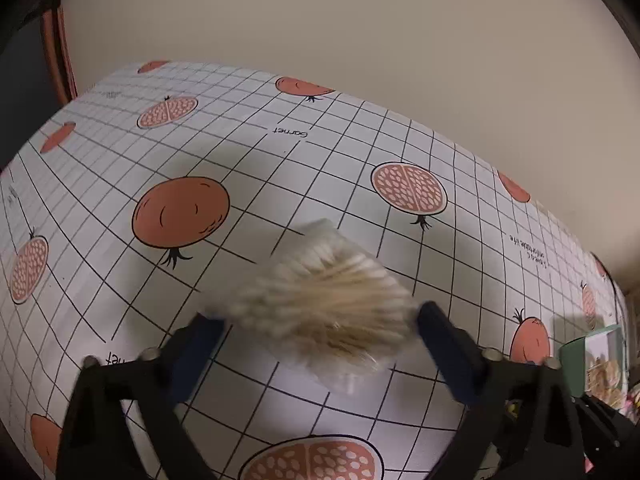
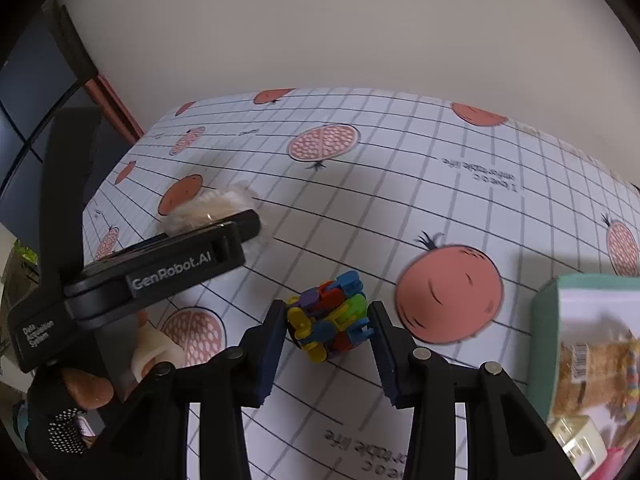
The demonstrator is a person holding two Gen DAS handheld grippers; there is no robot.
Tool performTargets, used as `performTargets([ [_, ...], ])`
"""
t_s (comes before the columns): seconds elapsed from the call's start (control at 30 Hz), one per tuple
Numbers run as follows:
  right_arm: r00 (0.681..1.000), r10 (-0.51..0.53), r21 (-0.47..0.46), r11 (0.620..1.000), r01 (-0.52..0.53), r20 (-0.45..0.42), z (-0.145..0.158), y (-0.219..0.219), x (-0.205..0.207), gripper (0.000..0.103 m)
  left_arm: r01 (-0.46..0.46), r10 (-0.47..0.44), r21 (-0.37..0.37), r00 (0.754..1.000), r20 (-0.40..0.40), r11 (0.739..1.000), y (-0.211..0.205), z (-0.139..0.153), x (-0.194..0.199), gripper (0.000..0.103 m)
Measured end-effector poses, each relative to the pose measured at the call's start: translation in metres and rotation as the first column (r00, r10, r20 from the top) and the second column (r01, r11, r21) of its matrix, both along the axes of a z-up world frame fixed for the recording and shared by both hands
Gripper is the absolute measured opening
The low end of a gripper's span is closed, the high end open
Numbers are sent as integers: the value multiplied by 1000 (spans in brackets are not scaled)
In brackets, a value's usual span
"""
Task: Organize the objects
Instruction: 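Close the left tool on the cotton swab bag while the right tool grasps the block toy, then carry the swab bag in the left tool while the right tool carries the block toy over the tray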
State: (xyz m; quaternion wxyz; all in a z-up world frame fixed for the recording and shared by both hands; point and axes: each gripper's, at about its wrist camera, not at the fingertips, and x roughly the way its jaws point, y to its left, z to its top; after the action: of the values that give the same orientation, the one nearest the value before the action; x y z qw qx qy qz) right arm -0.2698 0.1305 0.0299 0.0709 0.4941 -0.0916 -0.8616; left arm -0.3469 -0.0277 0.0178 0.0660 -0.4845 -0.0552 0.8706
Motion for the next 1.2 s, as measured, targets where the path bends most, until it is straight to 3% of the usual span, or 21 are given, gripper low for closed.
performTargets([
  [0.1, 1000, -2, 6, 1000, 2, 2, 0, 4, 6, 44, 24, -24, -10, 1000, -11, 1000, 7, 3, 4, 59],
  [0.13, 1000, -3, 6, 1000, 3, 3, 1, 5, 8, 44, 24, -24, -5, 1000, -9, 1000, 7, 4, 4, 55],
  [0.33, 1000, -9, 6, 1000, 9, 6, 1, 12, 25, 44, 9, -9, -5, 1000, -16, 1000, 12, 8, 10, 42],
  [0.47, 1000, -16, 12, 1000, 16, 14, 2, 16, 37, 44, -4, 4, 57, 1000, 12, 998, 9, 7, 14, 41],
  [0.67, 1000, -29, -5, 1000, 29, 10, 9, 25, 59, 44, -21, 17, 83, 998, 55, 996, 2, 10, 31, 40],
  [1.2, 999, -42, 14, 999, 42, 1, 43, 39, 136, 44, -36, 34, 11, 992, 118, 999, 19, 37, 110, 40],
])
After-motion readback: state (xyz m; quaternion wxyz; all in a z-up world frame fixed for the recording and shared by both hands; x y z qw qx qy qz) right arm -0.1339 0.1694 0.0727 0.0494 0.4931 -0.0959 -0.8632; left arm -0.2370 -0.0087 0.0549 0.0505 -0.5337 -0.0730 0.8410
